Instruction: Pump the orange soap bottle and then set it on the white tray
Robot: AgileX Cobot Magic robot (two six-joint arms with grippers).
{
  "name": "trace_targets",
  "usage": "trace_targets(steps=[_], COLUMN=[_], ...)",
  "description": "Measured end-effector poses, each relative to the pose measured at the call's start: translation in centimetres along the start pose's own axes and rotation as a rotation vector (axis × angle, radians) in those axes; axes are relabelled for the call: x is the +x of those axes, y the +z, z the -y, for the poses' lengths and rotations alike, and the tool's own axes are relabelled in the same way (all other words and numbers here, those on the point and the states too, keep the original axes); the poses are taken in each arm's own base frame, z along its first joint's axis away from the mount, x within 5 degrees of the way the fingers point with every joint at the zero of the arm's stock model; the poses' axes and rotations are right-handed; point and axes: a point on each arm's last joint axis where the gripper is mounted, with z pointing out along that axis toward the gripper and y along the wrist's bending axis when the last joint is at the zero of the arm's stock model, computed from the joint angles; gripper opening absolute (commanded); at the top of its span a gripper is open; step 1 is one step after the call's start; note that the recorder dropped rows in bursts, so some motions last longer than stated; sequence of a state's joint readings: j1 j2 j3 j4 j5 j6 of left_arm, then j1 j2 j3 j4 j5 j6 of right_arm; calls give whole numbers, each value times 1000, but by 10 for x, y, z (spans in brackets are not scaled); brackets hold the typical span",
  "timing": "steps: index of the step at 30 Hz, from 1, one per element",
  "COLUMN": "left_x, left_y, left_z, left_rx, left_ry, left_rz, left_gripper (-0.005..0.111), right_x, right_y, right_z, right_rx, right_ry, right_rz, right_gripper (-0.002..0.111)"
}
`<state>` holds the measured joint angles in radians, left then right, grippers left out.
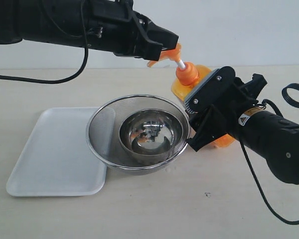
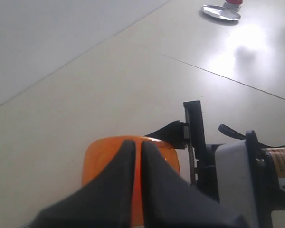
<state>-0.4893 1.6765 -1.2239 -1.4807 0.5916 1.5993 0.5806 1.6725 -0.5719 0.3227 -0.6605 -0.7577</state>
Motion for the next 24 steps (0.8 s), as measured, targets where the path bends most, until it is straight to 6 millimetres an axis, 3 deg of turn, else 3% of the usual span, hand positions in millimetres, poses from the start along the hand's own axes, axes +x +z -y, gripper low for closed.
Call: trace_targets(steps=[24], left_x=[2], left_y=[0], left_z=[-3], left_rx=[-30], left_ry=[-39], left_rz=[-26], left_gripper=[5], right_x=[0], right_y=[0], right_z=[0], right_rx=[0], right_ry=[0], right_rz=[0], right_gripper=[0])
